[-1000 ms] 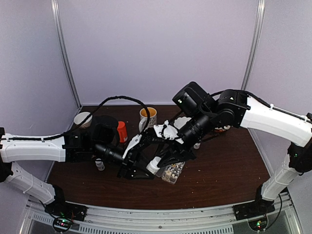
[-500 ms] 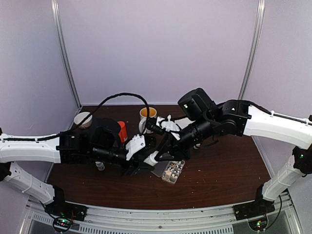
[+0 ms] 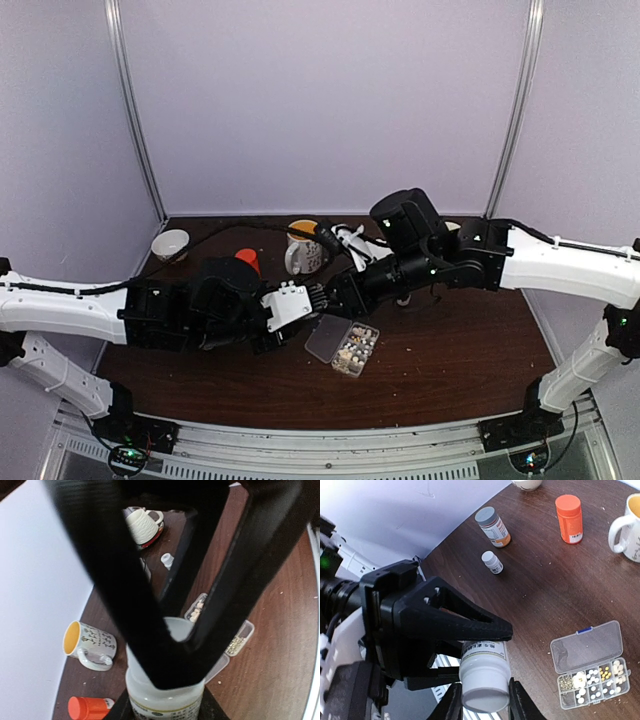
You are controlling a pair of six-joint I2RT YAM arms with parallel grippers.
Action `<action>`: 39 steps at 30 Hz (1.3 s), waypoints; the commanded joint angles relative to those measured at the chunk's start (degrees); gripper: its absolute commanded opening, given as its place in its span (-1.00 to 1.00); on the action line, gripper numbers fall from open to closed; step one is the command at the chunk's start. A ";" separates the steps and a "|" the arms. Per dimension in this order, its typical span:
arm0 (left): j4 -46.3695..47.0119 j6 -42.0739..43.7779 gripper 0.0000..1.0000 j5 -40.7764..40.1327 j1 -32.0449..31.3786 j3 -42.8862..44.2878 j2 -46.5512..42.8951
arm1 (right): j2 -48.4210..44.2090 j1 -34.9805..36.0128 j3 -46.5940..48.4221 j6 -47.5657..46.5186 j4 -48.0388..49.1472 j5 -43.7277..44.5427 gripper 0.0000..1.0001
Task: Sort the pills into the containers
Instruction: Screw the lid of the pill bottle onto the pill bottle.
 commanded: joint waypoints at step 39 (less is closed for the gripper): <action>9.47 -6.31 -0.75 15.50 1.22 -1.72 -3.51 | -27.29 -14.31 -21.04 7.01 14.69 -4.64 0.37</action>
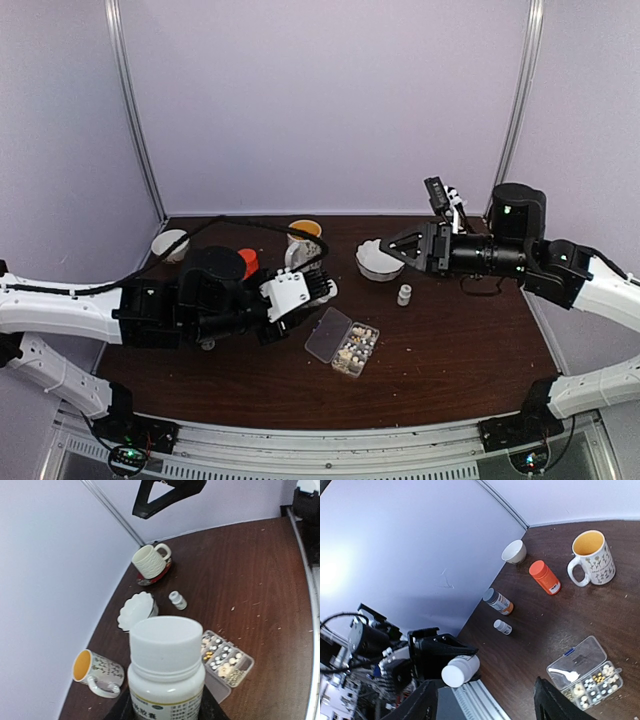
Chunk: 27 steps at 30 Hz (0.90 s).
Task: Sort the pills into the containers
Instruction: Screw the lid of the pill bottle onto the pill bottle.
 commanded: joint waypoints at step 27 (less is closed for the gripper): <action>4.01 -22.07 -0.74 45.43 4.98 -2.03 -3.90 | 11.24 20.45 17.63 -59.22 -21.28 0.21 0.20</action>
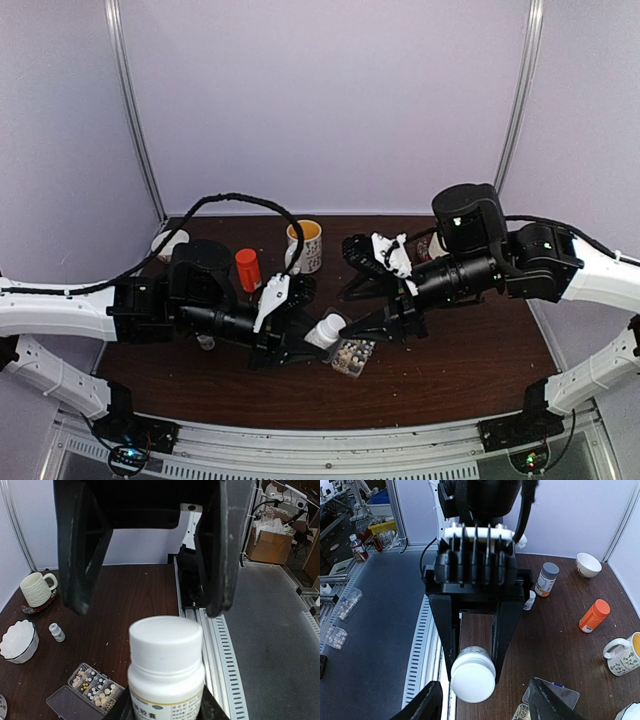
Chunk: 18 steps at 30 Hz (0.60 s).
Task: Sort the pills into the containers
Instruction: Pass from the left arm to the right
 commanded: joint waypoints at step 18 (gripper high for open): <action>3.21 -0.41 -0.74 1.42 0.38 0.83 0.12 | 4.51 2.24 2.76 -1.41 -0.34 -0.79 -0.13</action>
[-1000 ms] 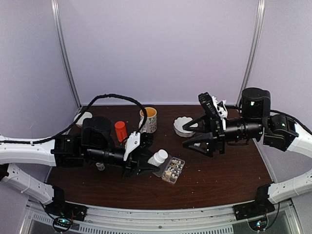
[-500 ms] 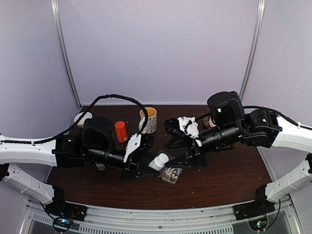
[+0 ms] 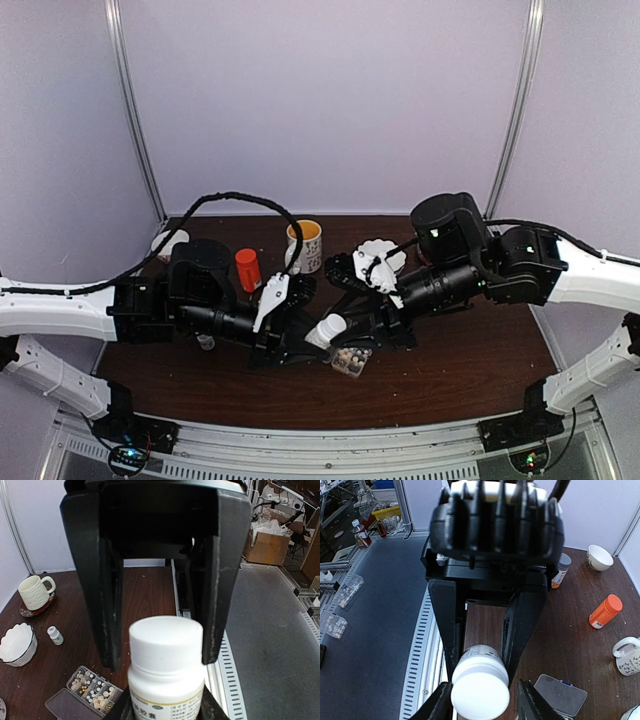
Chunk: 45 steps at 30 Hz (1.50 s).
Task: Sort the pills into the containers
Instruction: Pass from the left arm to the right, then place the pill bottle at the center of the board.
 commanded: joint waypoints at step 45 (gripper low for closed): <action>-10.02 -27.24 0.95 -38.42 12.54 -9.68 -4.81 | -0.73 -36.66 -35.21 29.49 20.93 24.25 -0.41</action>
